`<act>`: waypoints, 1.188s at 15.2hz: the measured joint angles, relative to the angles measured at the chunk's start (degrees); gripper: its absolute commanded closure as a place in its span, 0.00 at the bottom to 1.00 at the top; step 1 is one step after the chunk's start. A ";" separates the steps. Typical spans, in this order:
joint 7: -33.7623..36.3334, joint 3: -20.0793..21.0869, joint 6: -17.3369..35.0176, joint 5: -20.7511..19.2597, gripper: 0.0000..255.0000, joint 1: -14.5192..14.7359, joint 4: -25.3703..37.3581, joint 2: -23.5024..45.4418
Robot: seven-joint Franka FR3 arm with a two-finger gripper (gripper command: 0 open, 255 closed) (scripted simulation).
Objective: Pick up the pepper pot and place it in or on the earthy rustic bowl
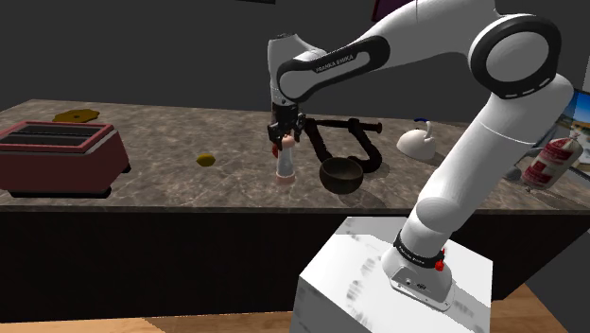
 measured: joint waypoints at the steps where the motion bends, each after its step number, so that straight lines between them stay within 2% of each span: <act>1: -0.19 -0.04 -0.73 0.11 1.00 -0.01 0.34 -0.41; 18: -1.93 -0.11 -13.53 0.95 1.00 0.06 11.15 -2.54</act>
